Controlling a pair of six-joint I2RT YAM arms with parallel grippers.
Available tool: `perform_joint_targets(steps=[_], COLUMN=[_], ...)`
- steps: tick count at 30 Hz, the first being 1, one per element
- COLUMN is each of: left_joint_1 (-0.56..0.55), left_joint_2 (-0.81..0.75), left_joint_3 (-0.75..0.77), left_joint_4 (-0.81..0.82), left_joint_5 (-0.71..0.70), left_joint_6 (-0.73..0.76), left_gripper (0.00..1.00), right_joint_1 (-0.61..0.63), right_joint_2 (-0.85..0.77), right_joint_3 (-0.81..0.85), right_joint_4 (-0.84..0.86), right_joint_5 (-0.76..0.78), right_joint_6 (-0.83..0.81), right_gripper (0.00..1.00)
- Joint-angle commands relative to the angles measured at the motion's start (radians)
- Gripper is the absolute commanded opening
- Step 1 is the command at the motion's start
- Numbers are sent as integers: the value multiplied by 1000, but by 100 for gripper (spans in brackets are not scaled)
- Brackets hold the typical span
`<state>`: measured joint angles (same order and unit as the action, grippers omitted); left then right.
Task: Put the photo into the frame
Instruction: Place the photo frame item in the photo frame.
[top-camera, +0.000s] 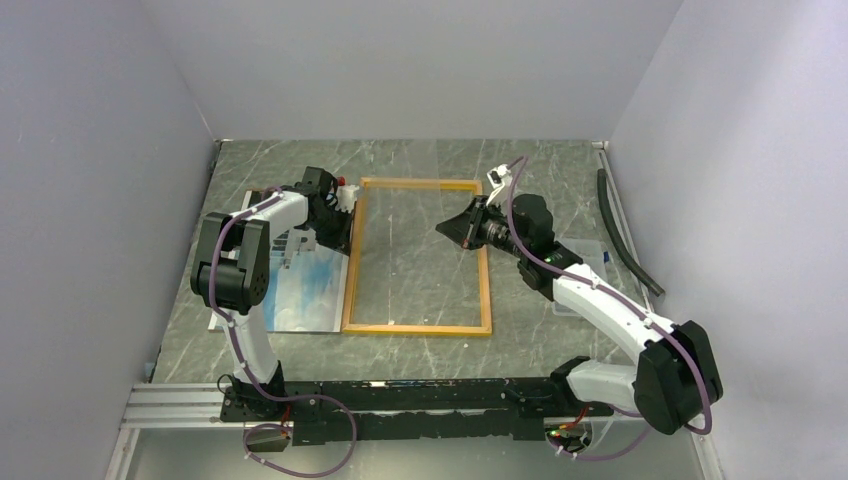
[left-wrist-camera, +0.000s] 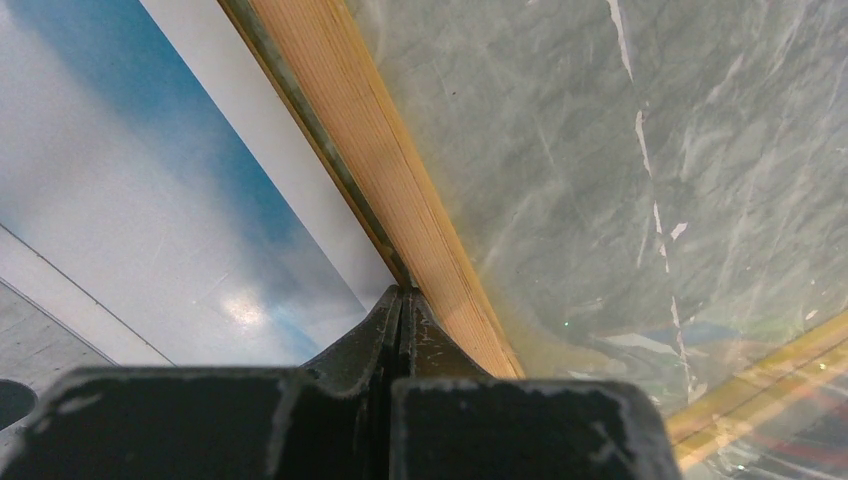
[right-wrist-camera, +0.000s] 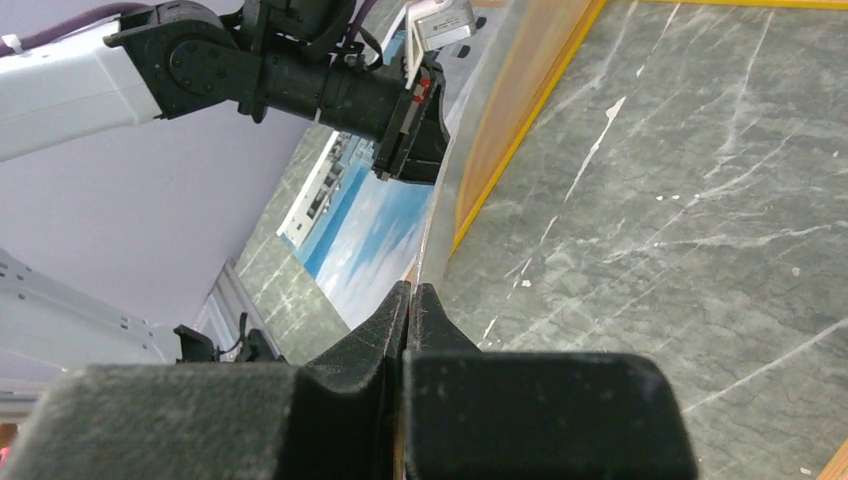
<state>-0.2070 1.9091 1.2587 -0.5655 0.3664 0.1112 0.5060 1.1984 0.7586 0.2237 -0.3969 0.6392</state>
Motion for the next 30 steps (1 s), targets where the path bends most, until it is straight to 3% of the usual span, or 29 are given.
perform_joint_targets(steps=[1,6,12,18,30], left_joint_1=[-3,-2,-1,-2,-2], left_joint_2=[-1,-2,1,-10,-12], left_joint_3=[8,10,12,4,3], left_joint_4=[-28,-31,-33,-29,-27], left_joint_5=[30,31,31,37,38], left_joint_6=[-9,-6,-3,-1,-1], left_gripper=[3,3,3,3,3], right_joint_1=[19,19,13,14,14], right_joint_2=[3,28,91,60,-4], right_joint_3=[38,52,81,-15,-46], right_joint_4=[-44,-67,-213,-173,-248], right_joint_5=[-24,7,123,155,230], right_joint_6=[-46,-24,70,200,187], right_gripper=[0,0,0,0,0])
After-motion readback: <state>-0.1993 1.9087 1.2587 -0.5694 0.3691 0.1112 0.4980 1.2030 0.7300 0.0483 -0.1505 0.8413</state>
